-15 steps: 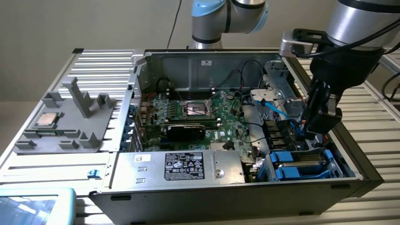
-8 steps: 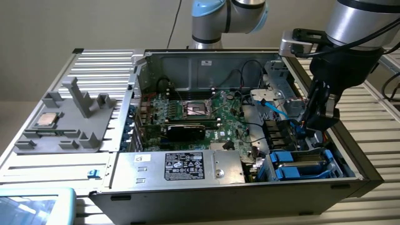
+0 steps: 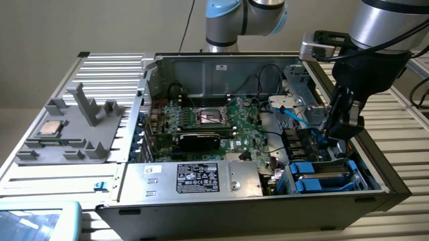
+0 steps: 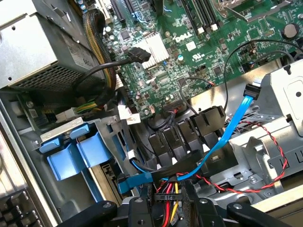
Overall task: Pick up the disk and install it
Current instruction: 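Insert the first disk wire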
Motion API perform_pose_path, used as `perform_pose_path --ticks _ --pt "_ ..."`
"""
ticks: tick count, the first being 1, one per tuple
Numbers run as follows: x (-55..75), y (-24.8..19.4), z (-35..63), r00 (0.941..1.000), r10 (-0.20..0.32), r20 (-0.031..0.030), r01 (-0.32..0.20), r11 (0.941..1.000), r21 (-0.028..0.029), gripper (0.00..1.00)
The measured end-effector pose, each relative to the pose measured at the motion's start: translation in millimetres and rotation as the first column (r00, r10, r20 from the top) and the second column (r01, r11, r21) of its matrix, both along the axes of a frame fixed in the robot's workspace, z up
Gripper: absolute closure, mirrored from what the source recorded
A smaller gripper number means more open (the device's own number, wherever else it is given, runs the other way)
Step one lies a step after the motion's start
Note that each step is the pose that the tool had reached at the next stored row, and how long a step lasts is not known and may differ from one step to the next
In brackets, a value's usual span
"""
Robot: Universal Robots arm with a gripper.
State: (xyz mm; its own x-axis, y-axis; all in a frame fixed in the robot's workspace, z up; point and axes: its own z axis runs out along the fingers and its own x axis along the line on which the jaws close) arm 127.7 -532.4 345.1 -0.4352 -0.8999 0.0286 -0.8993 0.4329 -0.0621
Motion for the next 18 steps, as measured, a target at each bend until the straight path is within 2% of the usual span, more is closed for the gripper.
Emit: perform_pose_path --ticks 7,10,11,13,17,18 --pt "0.0 0.0 0.0 1.0000 0.000 0.0000 0.000 1.0000 0.0001 0.65" --pt "-2.9 7.1 0.0 1.0000 0.000 0.0000 0.000 1.0000 -0.0047 0.65" --pt "-3.7 9.1 0.0 1.0000 0.000 0.0000 0.000 1.0000 -0.0080 0.65" --pt "-5.2 10.7 0.2 1.0000 0.000 0.0000 0.000 0.9997 -0.0240 0.65" --pt "-10.4 11.1 0.5 1.0000 0.000 0.0000 0.000 0.9976 -0.0694 0.65" --pt "-12.3 11.1 0.5 1.0000 0.000 0.0000 0.000 0.9970 -0.0775 0.65"
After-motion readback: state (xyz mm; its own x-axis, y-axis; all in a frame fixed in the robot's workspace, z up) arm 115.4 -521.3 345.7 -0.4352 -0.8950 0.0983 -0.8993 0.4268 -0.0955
